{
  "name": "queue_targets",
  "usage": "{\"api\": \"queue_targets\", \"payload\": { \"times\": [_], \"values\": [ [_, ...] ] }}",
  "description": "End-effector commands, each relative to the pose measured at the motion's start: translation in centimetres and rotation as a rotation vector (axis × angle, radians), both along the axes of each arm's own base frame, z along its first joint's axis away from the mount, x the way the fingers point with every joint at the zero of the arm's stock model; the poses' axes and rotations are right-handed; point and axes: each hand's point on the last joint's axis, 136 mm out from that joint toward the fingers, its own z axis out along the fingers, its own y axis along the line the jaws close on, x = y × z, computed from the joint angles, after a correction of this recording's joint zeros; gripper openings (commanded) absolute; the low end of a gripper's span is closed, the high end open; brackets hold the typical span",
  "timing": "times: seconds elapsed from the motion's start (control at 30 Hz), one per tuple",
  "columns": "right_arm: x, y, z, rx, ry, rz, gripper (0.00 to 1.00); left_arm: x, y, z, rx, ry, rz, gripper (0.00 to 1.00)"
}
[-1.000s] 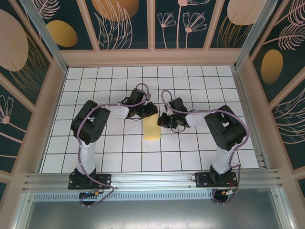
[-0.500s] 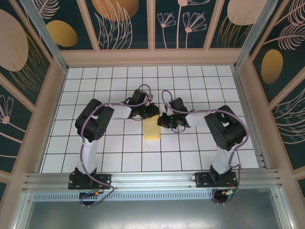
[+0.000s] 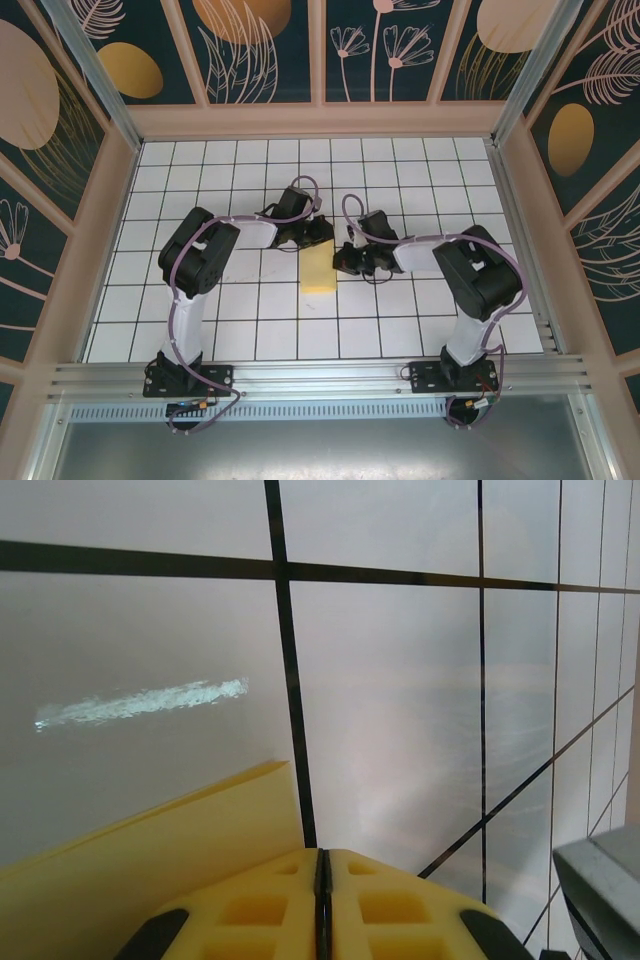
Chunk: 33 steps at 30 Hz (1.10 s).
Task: Fold a paper plane with a square sheet of paper (pick it up from the middle)
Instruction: First fold in half a square sheet of paper at the center of the table.
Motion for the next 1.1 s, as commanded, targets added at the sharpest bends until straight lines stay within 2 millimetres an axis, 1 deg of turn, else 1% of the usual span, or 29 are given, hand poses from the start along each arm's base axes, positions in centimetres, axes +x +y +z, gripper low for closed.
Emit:
{"api": "queue_targets", "payload": {
  "times": [0.0,0.13,0.27,0.43,0.53,0.6,0.73,0.8,0.83,0.9,0.97,1.0,1.07],
  "values": [
    [-3.9,-0.5,-0.7,-0.008,0.099,0.055,0.05,-0.6,2.0,-3.7,0.120,0.042,0.034,0.13],
    [-5.7,-0.3,-0.8,-0.018,0.118,0.092,0.05,-0.8,2.3,-4.0,0.129,0.046,0.041,0.13],
    [-6.9,-0.3,-1.1,-0.042,0.130,0.104,0.05,-0.8,2.4,-4.1,0.132,0.046,0.046,0.13],
    [-8.3,-1.1,-1.6,-0.091,0.151,0.095,0.05,-0.8,2.5,-4.2,0.138,0.046,0.049,0.12],
    [-8.7,-1.2,-1.4,-0.099,0.145,0.098,0.05,-0.8,2.6,-4.2,0.141,0.044,0.050,0.13],
    [-8.0,-0.8,-0.3,-0.079,0.107,0.097,0.05,-0.8,2.6,-4.2,0.140,0.042,0.050,0.12],
    [-4.9,0.6,3.1,-0.019,-0.023,0.046,0.05,-0.8,2.6,-4.0,0.138,0.040,0.051,0.13],
    [-3.6,1.0,4.1,0.010,-0.065,0.008,0.06,-0.7,2.6,-3.9,0.136,0.038,0.052,0.13],
    [-2.9,1.1,4.2,0.010,-0.079,-0.016,0.06,-0.8,2.6,-3.9,0.136,0.037,0.053,0.12],
    [-1.8,1.1,3.8,0.010,-0.081,-0.043,0.06,-0.7,2.5,-3.8,0.134,0.038,0.054,0.12],
    [-0.9,1.1,2.7,-0.007,-0.059,-0.063,0.05,-0.7,2.6,-3.9,0.136,0.038,0.055,0.12],
    [-0.5,1.3,2.4,-0.006,-0.056,-0.062,0.05,-0.7,2.5,-3.8,0.134,0.037,0.054,0.12],
    [-0.3,1.8,1.6,-0.001,-0.031,-0.058,0.05,-0.8,2.5,-3.9,0.133,0.041,0.052,0.12]
  ]
}}
